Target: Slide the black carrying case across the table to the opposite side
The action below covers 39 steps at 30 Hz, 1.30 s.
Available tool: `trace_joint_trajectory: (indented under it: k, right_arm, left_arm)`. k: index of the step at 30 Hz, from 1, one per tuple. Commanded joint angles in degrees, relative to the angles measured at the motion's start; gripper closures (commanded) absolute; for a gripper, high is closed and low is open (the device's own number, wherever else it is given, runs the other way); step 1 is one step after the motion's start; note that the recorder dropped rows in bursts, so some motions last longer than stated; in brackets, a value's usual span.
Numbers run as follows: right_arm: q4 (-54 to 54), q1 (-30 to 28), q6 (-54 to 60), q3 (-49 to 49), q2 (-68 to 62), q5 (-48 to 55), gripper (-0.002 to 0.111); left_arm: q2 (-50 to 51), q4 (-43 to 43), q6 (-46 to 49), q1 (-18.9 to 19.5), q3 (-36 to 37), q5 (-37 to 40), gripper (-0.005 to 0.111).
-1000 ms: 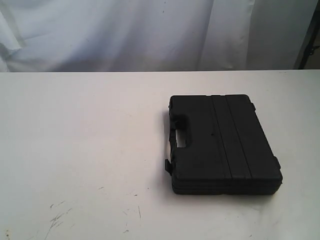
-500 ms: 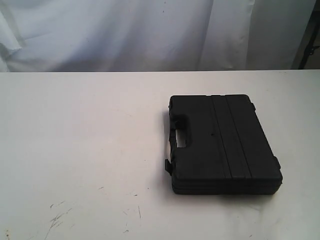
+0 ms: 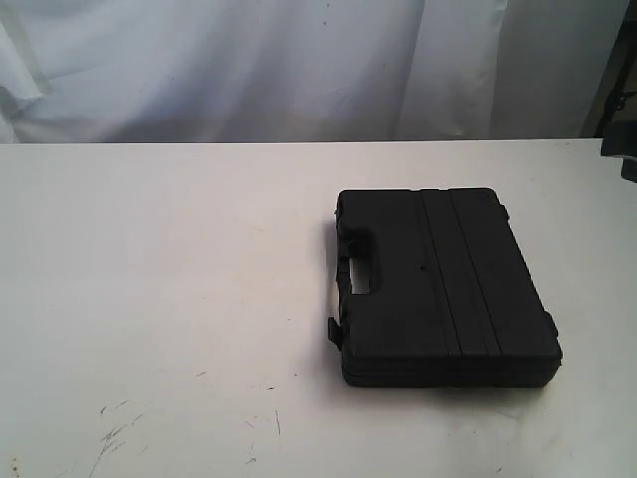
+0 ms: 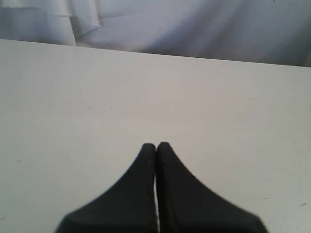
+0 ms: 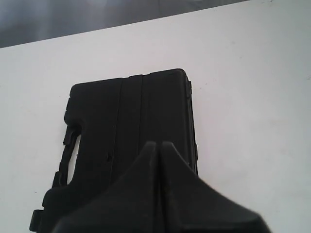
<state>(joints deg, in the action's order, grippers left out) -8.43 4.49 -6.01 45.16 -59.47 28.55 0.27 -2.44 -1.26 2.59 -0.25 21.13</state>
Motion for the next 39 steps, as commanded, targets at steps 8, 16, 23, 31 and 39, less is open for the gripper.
trace_joint_trajectory:
  k: [8, 16, 23, 31, 39]
  right_arm:
    - [-6.4, 3.61, 6.93, 7.73, -8.51, 7.32, 0.108]
    - [-5.6, 10.88, 2.91, 19.67, -20.87, 13.52, 0.108]
    - [-3.62, 16.39, -0.05, 29.26, -31.88, 17.16, 0.108]
    - [-2.94, 19.53, -1.85, 38.4, -42.43, 22.78, 0.108]
    - [-2.38, 21.57, -3.57, 47.59, -51.97, 28.88, 0.108]
  left_arm:
    - [-0.27, 0.03, 0.08, 0.11, 0.25, -0.65, 0.107]
    - [-0.27, 0.03, 0.08, 0.11, 0.25, -0.65, 0.107]
    - [-0.27, 0.03, 0.08, 0.11, 0.25, -0.65, 0.107]
    - [-0.27, 0.03, 0.08, 0.11, 0.25, -0.65, 0.107]
    - [-0.27, 0.03, 0.08, 0.11, 0.25, -0.65, 0.107]
